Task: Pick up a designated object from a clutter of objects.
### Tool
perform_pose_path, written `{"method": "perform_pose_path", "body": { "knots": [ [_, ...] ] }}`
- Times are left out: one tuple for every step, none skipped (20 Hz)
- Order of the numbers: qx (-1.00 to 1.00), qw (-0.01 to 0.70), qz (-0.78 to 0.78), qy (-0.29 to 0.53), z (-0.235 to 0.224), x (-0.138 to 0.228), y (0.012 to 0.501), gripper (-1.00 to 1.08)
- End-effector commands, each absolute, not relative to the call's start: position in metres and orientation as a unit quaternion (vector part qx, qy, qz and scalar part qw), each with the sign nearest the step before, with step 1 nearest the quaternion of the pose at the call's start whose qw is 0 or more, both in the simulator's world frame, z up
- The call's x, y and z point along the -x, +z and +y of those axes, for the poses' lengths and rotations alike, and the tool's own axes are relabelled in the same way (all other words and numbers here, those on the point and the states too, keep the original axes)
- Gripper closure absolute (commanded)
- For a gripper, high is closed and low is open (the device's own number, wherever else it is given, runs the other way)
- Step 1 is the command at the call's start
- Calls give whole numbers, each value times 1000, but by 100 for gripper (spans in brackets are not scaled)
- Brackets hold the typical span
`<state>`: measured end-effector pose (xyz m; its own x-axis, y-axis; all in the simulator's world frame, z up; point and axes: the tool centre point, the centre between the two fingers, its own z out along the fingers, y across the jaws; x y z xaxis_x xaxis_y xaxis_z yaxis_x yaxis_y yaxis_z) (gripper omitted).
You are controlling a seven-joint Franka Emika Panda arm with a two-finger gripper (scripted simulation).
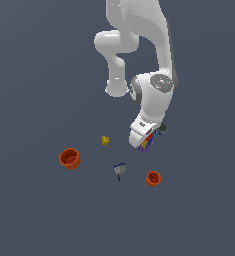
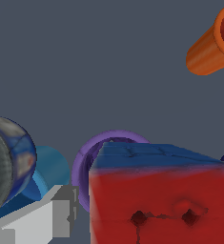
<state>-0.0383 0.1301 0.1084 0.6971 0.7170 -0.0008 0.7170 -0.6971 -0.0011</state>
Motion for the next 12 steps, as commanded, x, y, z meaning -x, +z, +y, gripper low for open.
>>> {"method": "perform_pose_path", "body": {
  "knots": [
    [921, 0, -389, 0, 130, 38, 106, -92],
    [921, 0, -389, 0, 130, 38, 106, 108],
    [921, 0, -389, 0, 130, 38, 106, 108],
    [921, 0, -389, 0, 130, 38, 106, 108],
    [921, 0, -389, 0, 130, 38, 106, 108],
    [921, 0, -389, 0, 130, 38, 106, 108],
    [921, 0, -389, 0, 130, 38, 106, 108],
    [921, 0, -389, 0, 130, 38, 106, 108],
    [921, 0, -389, 0, 130, 38, 106, 108],
    [921, 0, -389, 0, 130, 38, 106, 108],
    [921, 0, -389, 0, 130, 38, 106, 108],
    [921, 0, -389, -1, 130, 37, 107, 108]
  ]
}}
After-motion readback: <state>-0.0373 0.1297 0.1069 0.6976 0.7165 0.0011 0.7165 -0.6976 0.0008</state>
